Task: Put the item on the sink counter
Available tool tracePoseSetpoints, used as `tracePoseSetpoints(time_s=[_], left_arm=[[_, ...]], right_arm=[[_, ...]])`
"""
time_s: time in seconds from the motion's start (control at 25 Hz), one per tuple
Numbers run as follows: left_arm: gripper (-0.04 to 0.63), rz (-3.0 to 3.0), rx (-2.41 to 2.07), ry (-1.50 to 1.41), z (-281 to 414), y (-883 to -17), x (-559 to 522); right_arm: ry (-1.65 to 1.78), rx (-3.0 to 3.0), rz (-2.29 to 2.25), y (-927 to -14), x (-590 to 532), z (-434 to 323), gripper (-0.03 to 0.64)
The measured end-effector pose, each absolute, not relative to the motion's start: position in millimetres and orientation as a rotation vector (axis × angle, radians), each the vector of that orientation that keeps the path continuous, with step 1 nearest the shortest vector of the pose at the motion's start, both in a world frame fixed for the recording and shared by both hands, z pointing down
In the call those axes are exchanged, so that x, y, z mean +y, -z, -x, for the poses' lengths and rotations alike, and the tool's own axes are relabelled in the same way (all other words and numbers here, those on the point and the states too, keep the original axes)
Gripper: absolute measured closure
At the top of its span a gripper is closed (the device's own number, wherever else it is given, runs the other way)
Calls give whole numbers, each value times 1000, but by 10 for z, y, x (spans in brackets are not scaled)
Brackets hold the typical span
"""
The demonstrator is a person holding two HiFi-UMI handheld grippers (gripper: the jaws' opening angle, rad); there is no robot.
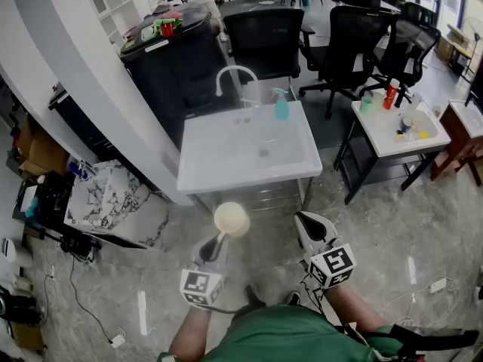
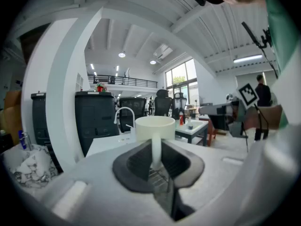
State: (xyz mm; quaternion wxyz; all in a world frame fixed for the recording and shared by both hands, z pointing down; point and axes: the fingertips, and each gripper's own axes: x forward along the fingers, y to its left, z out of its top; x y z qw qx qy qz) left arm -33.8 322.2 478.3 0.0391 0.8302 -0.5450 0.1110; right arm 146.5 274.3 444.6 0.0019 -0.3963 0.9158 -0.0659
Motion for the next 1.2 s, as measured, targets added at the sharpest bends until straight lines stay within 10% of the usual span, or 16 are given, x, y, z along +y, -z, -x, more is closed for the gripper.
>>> tracePoseSetpoints(time_s=[1.2], left_arm=[[555,-2513,-1708,-264,376,-4776,2829]], right_arm=[[262,2836,1285,-4498,2441,-1750,615]])
